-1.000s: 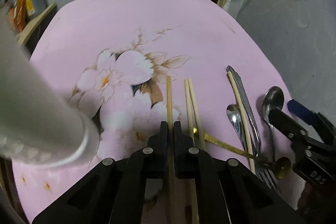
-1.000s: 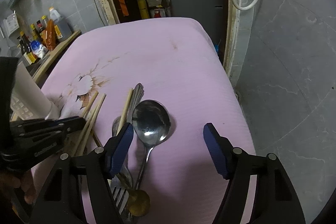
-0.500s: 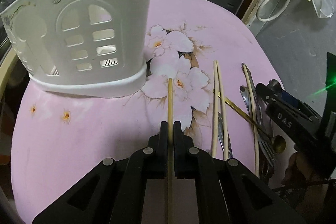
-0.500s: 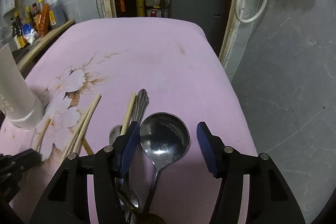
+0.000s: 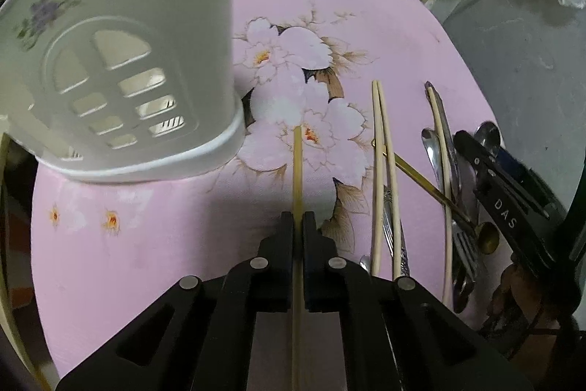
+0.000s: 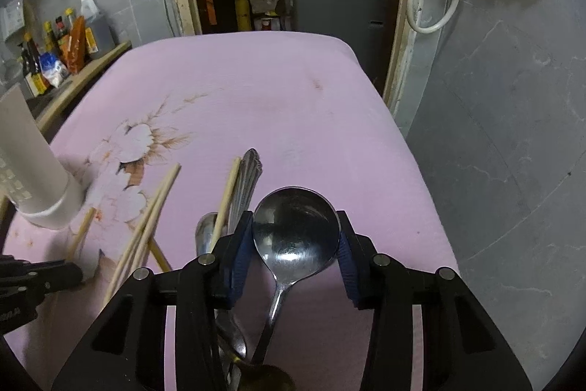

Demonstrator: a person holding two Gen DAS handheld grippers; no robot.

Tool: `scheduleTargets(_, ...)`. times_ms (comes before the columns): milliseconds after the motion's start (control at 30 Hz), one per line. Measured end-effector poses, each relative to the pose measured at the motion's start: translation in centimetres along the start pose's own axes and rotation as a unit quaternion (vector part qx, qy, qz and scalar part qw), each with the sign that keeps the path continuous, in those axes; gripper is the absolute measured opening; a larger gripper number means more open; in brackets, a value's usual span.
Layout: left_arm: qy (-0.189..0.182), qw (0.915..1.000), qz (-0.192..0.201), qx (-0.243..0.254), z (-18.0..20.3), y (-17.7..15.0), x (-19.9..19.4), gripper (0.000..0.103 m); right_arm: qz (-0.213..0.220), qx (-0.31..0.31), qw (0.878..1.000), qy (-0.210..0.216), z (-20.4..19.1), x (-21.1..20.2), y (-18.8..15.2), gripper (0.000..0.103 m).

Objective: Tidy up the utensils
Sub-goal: 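Grasp a wooden chopstick with the left tool while the right tool grasps the steel ladle, then lift and carry the chopstick and ladle over the white utensil holder with both tools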

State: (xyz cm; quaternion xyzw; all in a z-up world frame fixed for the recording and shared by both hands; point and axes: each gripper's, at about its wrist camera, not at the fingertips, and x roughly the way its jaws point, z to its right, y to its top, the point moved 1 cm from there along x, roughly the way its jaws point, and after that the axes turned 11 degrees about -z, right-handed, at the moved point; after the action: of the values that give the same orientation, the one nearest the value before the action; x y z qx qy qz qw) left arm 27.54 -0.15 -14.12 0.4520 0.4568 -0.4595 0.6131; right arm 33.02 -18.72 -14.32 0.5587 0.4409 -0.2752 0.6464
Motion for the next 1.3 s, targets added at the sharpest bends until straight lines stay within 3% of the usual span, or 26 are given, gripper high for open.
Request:
scheduleTargets(233,-0.064,0.9943,0.081,-0.026,-2.0,-2.9,-3.8,0.002,0.027,-0.01,0.999,0.042,-0.4,-2.0,-1.0,0.04)
scheduleTargets(500,-0.093,0.9806,0.171,-0.024,-2.4,-4.2,-7.5,0.002,0.07,-0.02,0.996,0.056,-2.1,-5.0,-1.7,0.039)
scheduleTargets(833,-0.116,0.973,0.199,0.018,-5.7,-6.2,-11.8,0.002,0.104,-0.002,0.994,0.043,-4.2,-8.0,-1.9,0.039)
scheduleTargets(1100,-0.153,0.9545,0.256,0.01,-8.9,-4.7,-16.0,0.002,0.138,-0.002,0.99,0.035,-5.8,-10.8,-1.7,0.039)
scheduleTargets(1300,-0.167,0.9454,0.28,-0.003,-11.3,-3.4,-17.8,0.002,0.152,0.009,0.988,0.024,-6.3,-11.8,-1.6,0.039)
